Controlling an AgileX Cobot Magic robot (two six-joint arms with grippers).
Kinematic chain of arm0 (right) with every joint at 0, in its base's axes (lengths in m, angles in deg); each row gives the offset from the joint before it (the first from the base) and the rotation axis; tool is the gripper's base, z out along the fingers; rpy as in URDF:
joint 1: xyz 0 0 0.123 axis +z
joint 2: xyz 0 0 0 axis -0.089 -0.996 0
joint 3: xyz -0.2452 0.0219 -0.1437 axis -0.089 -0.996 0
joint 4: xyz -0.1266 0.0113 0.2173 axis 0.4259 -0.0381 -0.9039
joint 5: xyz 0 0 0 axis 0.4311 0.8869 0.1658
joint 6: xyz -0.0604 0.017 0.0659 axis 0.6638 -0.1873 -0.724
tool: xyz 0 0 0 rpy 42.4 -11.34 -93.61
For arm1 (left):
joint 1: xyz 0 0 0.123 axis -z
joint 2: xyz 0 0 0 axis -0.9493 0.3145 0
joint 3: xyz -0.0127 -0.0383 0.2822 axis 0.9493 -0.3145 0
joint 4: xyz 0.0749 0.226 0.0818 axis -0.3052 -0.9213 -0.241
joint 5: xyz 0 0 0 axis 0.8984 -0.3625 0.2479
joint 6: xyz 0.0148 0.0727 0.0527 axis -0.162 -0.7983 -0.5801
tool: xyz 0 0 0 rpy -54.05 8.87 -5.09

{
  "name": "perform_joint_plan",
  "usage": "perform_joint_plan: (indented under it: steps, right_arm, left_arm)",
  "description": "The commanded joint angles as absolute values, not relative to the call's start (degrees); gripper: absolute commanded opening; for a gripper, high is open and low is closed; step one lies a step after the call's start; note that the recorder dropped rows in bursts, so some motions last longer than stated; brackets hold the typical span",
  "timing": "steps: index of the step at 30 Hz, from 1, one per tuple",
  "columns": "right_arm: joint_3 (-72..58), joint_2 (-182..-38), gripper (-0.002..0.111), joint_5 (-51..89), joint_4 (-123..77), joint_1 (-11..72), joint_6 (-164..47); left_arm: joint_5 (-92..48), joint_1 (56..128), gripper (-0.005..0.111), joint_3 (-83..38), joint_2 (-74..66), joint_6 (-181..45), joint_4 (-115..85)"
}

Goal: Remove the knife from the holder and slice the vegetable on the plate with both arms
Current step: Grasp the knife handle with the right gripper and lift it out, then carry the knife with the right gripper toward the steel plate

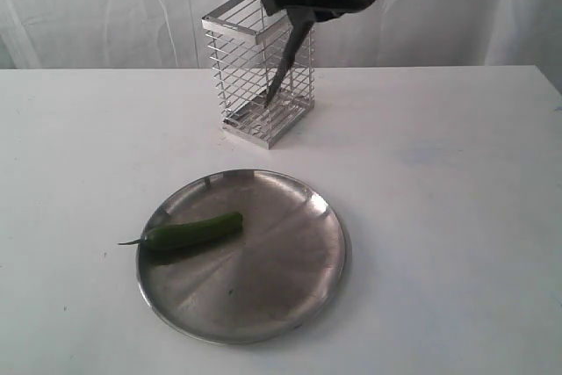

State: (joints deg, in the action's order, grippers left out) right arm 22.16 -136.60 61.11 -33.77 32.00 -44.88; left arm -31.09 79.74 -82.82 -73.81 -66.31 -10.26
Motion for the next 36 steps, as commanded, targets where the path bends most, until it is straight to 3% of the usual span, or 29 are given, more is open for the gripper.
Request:
perform_joint_plan:
  steps: [1,19,36]
  right_arm:
    - [13.1,-128.5,0.0,57.6,-30.3,33.7,-44.5]
    - [-25.7,-91.3,0.0,38.7,-30.1,45.3,-55.9]
    - [-38.9,-76.9,0.0,29.9,-31.4,45.3,-57.2]
  left_arm:
    - [-31.0,79.8,0.0,-83.0,-74.1,-66.3,-10.2]
    - [-31.0,79.8,0.0,-83.0,-74.1,-66.3,-10.2]
    - [-31.0,79.8,0.0,-83.0,-74.1,-66.3,-10.2]
